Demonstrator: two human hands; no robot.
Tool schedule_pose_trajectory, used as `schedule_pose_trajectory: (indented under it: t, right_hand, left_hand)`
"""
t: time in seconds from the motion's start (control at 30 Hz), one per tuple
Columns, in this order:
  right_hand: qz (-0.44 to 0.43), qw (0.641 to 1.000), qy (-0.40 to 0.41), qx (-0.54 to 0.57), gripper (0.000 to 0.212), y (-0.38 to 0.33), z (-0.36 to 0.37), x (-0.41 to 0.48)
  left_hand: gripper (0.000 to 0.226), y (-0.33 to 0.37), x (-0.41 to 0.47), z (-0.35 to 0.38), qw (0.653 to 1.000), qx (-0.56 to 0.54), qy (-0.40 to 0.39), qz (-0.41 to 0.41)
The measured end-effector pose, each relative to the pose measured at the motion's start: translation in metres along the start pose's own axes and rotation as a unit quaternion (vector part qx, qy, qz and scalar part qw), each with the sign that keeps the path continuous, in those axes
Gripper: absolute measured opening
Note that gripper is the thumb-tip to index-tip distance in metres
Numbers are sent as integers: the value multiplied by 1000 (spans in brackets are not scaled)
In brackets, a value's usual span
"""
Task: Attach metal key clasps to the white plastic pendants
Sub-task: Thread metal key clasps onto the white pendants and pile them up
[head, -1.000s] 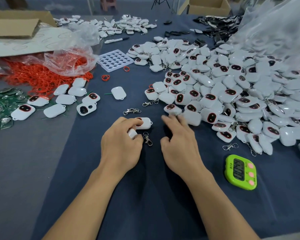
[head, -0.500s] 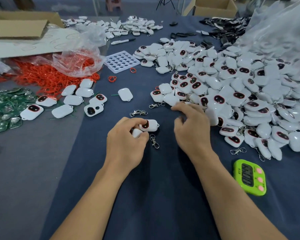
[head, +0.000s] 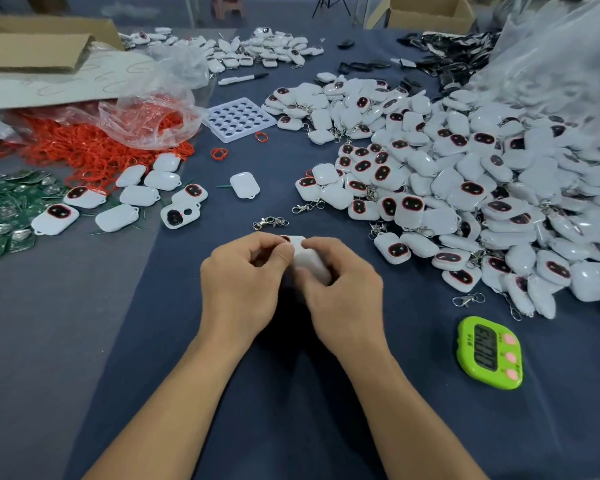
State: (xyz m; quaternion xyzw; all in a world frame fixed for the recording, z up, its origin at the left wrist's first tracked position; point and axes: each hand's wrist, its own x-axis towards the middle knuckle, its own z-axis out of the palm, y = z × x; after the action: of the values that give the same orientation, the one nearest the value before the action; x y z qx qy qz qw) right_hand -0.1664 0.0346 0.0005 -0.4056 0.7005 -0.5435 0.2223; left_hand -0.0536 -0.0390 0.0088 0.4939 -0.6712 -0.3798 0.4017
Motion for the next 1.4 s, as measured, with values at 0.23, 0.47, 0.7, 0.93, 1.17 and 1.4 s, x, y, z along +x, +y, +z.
schedule_pose_trajectory:
  t: [0.23, 0.47, 0.7, 0.93, 1.17, 1.4]
  right_hand:
    - [102, 971, 75, 204, 16, 5, -14, 11]
    - [81, 987, 13, 139, 17, 7, -12, 12]
    - [71, 990, 24, 124, 16, 7, -11, 10]
    - [49, 991, -6, 124, 20, 3, -13, 6]
    - [34, 995, -14, 93, 20, 2, -12, 5]
    - [43, 995, -27, 87, 14, 2, -14, 6]
  left_hand:
    - [18, -2, -7, 5, 955, 278, -84, 65]
    - [6, -1, -5, -2, 972, 192, -122, 55]
    - [17, 2, -3, -2, 996, 15, -85, 7]
    - [39, -2, -2, -2, 991, -76, -103, -40]
    - [32, 2, -6, 0, 990, -95, -99, -11]
    - [25, 4, -10, -2, 994, -43, -90, 42]
